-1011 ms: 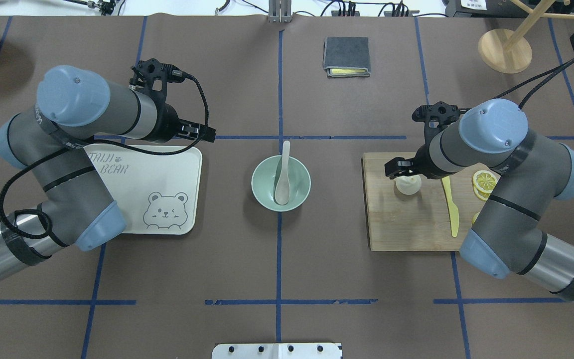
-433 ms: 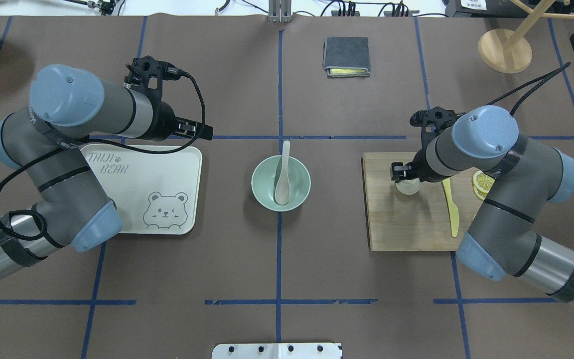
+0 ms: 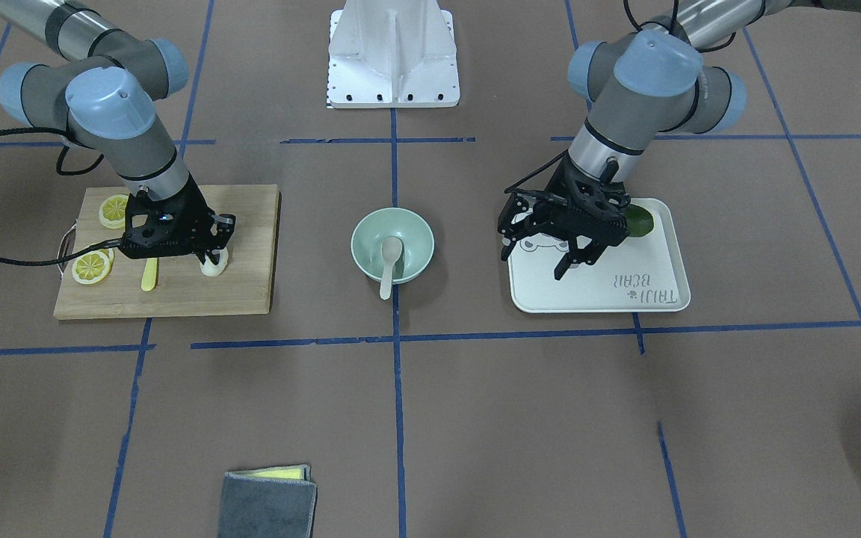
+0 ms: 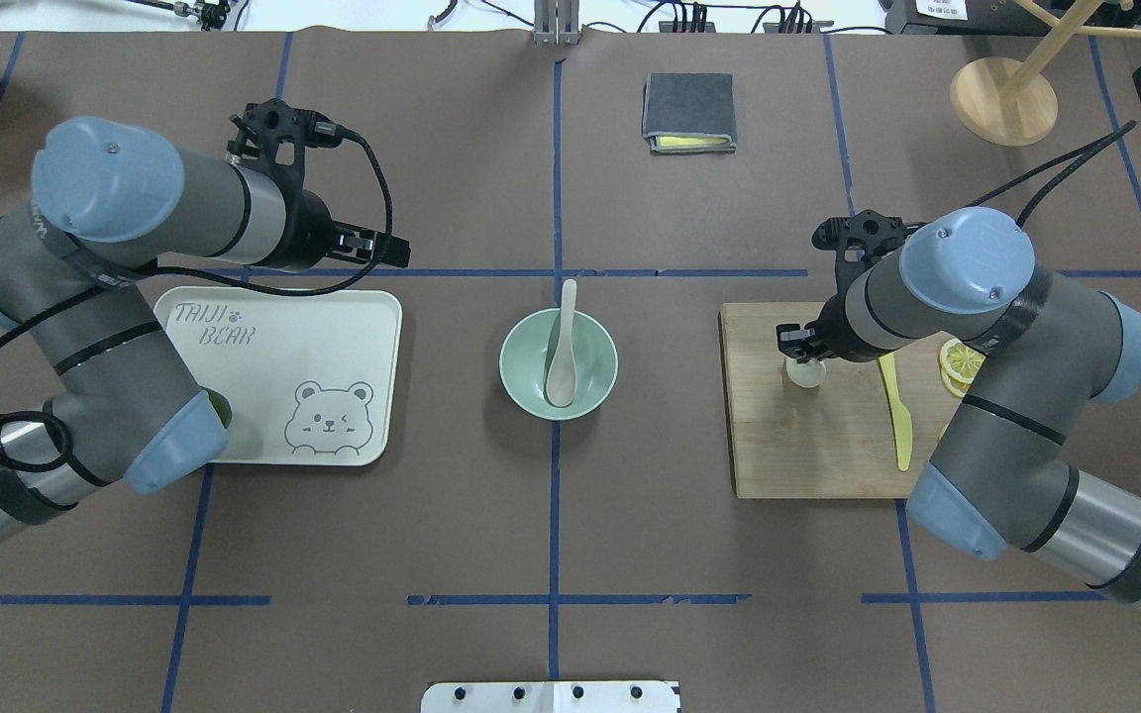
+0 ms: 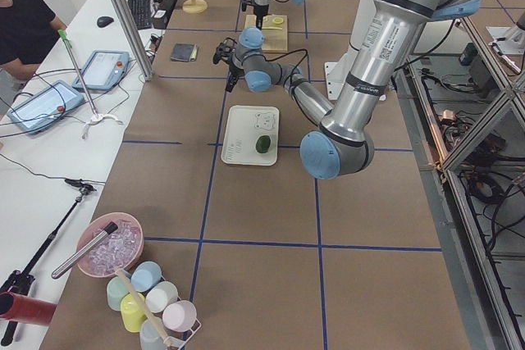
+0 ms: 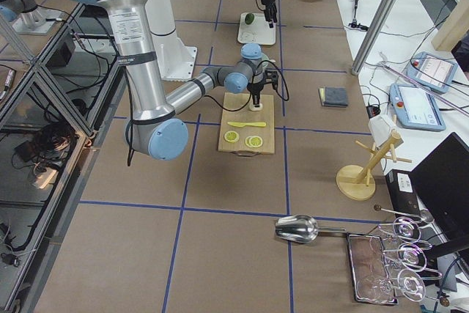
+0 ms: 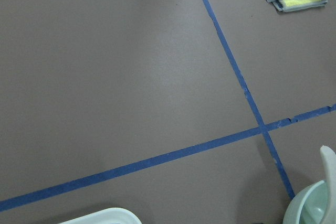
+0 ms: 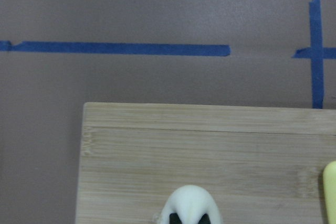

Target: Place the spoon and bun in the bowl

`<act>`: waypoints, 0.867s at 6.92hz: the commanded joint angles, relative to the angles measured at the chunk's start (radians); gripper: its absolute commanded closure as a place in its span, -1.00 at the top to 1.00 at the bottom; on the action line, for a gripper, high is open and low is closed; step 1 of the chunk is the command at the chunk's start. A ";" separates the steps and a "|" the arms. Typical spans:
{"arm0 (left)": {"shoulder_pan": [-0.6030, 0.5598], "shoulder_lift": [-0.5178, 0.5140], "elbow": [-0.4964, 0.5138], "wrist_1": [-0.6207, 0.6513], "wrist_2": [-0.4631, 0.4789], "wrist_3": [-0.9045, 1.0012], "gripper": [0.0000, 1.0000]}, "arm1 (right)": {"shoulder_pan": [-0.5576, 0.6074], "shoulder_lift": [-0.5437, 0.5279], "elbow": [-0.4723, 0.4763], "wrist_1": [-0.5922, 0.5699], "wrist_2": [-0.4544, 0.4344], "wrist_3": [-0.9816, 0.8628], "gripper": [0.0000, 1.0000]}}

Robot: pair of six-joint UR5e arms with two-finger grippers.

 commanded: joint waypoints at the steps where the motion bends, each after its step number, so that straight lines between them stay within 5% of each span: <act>1: -0.082 0.184 -0.132 -0.001 -0.007 0.103 0.75 | -0.021 0.168 0.030 -0.104 0.000 0.176 -1.00; 3: -0.190 0.394 -0.252 -0.002 -0.055 0.275 0.75 | -0.116 0.342 -0.014 -0.124 -0.054 0.366 -1.00; 4: -0.293 0.447 -0.254 -0.004 -0.124 0.373 0.75 | -0.168 0.431 -0.092 -0.121 -0.115 0.417 -1.00; 6: -0.315 0.466 -0.245 -0.005 -0.146 0.431 0.78 | -0.199 0.486 -0.170 -0.121 -0.154 0.436 -1.00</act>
